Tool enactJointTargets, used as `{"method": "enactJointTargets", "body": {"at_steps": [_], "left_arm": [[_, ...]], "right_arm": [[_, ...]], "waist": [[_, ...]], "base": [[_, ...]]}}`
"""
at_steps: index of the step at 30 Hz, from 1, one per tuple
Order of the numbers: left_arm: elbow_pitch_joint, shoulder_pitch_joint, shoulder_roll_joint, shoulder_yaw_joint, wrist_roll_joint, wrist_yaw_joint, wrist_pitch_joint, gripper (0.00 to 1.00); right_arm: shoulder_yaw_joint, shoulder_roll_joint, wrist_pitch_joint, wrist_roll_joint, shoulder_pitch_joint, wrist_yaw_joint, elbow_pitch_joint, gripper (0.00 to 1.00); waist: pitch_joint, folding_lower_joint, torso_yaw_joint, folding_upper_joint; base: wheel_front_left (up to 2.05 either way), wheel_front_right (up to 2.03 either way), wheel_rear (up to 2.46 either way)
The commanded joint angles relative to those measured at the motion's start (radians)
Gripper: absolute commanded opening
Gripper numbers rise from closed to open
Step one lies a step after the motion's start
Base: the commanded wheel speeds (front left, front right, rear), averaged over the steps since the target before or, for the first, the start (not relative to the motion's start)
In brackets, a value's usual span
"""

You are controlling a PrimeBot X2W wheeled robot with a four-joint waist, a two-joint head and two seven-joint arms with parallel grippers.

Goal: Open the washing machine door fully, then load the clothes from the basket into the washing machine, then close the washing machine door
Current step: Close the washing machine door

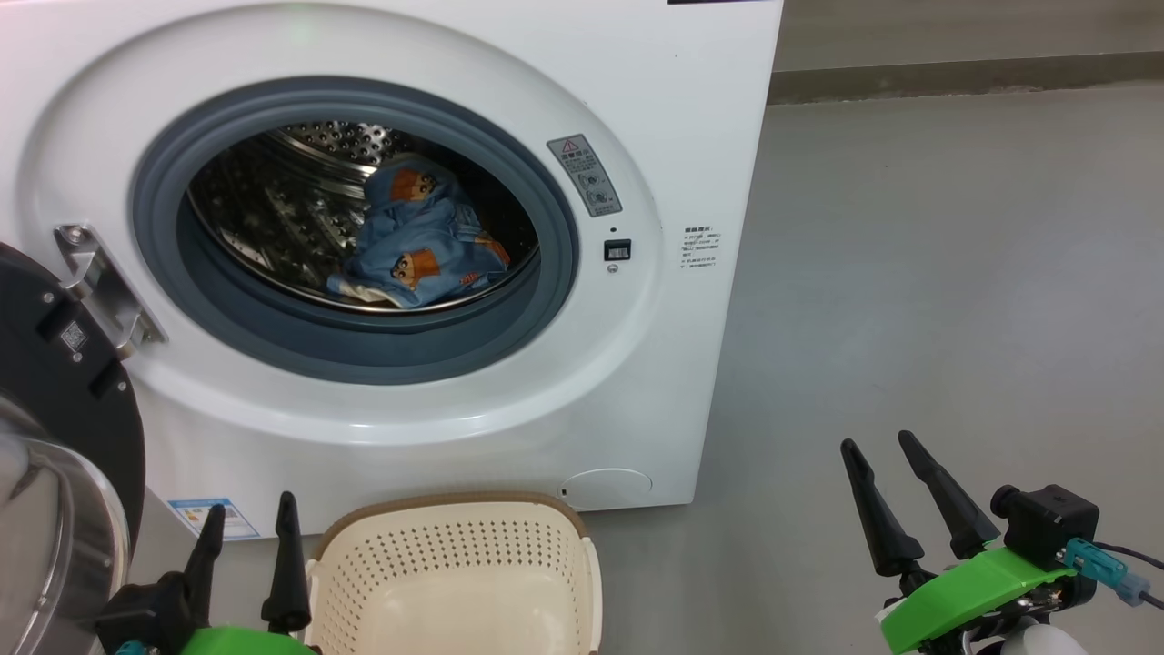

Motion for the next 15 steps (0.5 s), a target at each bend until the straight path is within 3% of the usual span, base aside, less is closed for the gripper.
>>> {"method": "enactJointTargets", "body": {"at_steps": [1, 10, 15], "left_arm": [[-0.017, -0.011, 0.014, 0.029, 0.009, -0.005, -0.005, 1.00], [-0.012, -0.012, 0.014, 0.031, 0.001, -0.007, -0.005, 1.00], [-0.015, -0.013, 0.011, 0.034, 0.001, -0.004, -0.005, 1.00]], "right_arm": [[0.019, -0.009, -0.008, 0.006, 0.003, 0.008, -0.024, 1.00], [0.019, -0.008, -0.008, 0.005, 0.005, 0.008, -0.022, 1.00], [0.014, -0.008, -0.008, 0.005, 0.006, 0.008, -0.023, 1.00]], "waist": [[0.000, 0.0000, -0.001, 0.0000], [0.000, 0.0000, -0.002, 0.0000], [0.001, 0.0000, 0.000, 0.0000]], "base": [[0.00, 0.00, 0.00], [-0.04, 0.04, 0.00], [-0.68, 0.63, 0.05]]}}
